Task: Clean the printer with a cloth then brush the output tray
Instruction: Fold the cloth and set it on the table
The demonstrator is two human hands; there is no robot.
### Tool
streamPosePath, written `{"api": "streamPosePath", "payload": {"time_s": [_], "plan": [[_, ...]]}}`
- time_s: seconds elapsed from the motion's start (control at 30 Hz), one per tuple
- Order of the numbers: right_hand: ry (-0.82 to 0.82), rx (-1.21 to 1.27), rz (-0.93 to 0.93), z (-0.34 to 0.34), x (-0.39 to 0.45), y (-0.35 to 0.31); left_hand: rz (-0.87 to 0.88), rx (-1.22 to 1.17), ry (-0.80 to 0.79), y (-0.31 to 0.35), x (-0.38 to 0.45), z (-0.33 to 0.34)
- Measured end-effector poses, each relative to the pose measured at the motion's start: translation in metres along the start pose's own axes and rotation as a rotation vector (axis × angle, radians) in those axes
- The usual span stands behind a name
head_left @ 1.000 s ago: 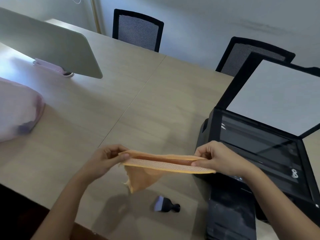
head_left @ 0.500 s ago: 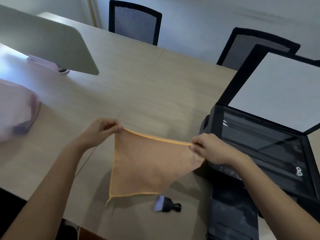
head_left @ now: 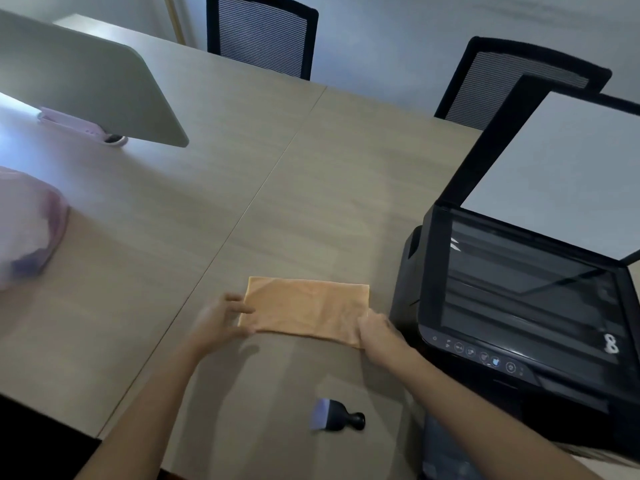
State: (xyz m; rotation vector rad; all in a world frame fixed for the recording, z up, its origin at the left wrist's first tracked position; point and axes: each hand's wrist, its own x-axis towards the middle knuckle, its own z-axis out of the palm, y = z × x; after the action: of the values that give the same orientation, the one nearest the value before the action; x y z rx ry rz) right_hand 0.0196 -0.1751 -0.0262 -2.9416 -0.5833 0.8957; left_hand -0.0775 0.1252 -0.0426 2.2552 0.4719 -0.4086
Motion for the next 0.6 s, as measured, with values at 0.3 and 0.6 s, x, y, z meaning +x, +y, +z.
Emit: {"api": "streamPosePath", "payload": {"time_s": [0.3, 0.6], "plan": [[-0.063, 0.16, 0.042, -0.004, 0.078, -0.002, 0.44, 0.207, -0.022, 0.098, -0.014, 0.13], [-0.148, 0.091, 0.158, -0.001, 0.049, -0.02, 0.027, 0.504, 0.125, 0.103, -0.04, 0.167]]}}
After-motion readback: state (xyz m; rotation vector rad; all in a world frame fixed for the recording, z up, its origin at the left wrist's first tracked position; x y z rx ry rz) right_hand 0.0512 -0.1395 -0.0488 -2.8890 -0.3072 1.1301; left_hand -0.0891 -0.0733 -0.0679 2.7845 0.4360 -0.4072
